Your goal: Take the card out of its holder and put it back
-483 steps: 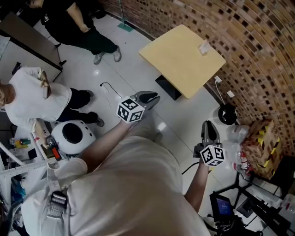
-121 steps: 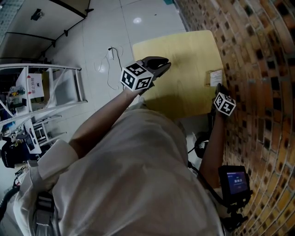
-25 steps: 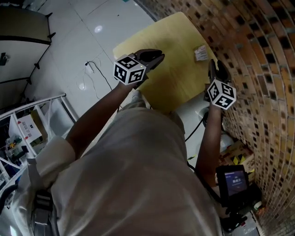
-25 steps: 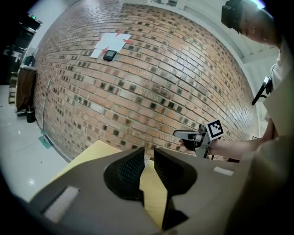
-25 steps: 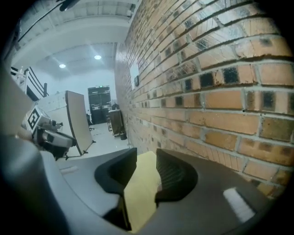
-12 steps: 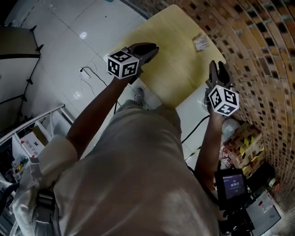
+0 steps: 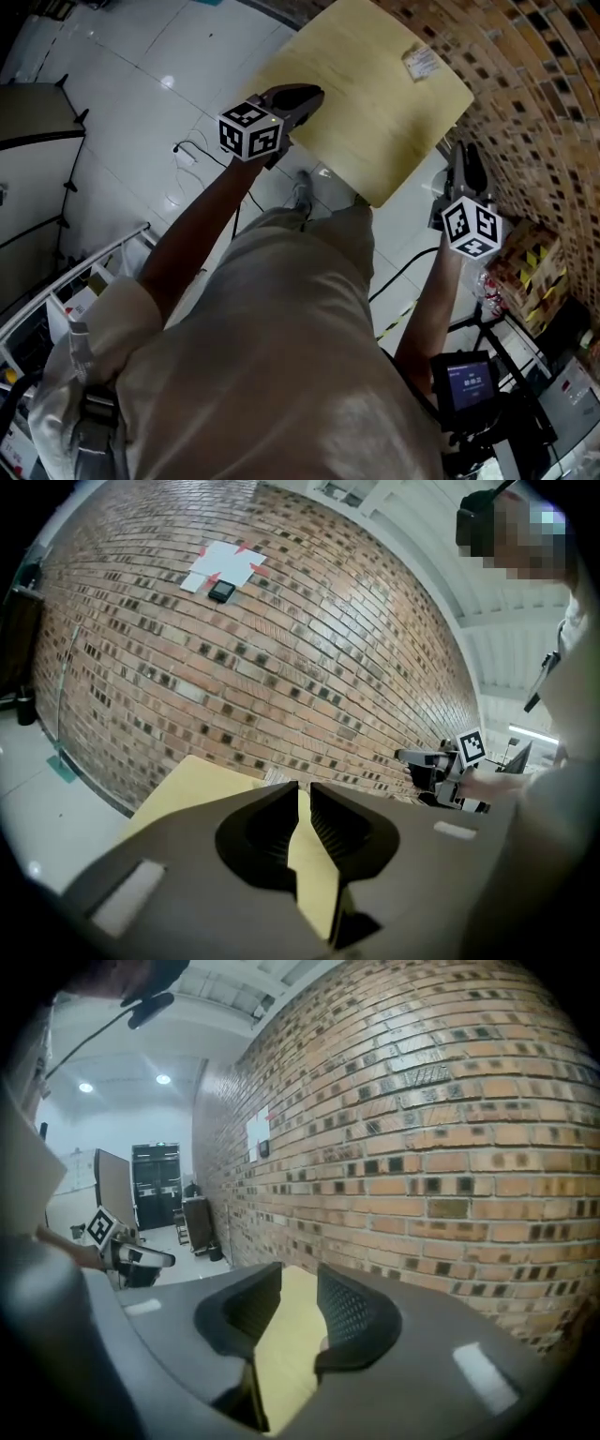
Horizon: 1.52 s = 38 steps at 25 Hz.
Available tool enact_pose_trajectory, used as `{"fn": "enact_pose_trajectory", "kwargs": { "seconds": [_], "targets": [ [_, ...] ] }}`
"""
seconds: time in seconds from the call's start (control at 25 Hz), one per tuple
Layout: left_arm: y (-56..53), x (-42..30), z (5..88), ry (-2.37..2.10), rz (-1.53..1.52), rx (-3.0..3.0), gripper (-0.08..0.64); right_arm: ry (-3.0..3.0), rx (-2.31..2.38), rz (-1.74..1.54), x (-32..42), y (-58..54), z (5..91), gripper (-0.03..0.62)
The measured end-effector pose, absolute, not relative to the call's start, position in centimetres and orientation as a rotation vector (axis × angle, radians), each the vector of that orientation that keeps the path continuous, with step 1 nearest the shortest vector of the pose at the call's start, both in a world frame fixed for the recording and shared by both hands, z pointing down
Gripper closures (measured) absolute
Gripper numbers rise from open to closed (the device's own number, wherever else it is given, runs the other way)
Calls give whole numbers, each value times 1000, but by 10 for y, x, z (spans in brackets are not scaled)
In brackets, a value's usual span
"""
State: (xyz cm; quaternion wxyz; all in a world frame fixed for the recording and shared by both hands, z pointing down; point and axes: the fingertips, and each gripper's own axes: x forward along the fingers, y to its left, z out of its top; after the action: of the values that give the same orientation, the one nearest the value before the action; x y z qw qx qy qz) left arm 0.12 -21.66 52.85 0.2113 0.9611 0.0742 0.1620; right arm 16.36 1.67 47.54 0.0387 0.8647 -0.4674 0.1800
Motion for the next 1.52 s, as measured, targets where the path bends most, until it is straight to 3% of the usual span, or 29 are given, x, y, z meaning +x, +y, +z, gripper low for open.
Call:
{"fn": "enact_pose_trajectory", "kwargs": {
  "seconds": [0.56, 0.92, 1.52],
  "targets": [
    [-134, 13, 510, 357, 523, 2778, 499, -1328, 2802, 519, 134, 116, 470, 472],
    [-10, 11, 484, 463, 552, 2801, 492, -1348, 2851, 473, 94, 206, 445, 475],
    [119, -46, 464, 596, 497, 2807, 491, -1287, 2879, 380, 12, 331, 420, 476]
  ]
}}
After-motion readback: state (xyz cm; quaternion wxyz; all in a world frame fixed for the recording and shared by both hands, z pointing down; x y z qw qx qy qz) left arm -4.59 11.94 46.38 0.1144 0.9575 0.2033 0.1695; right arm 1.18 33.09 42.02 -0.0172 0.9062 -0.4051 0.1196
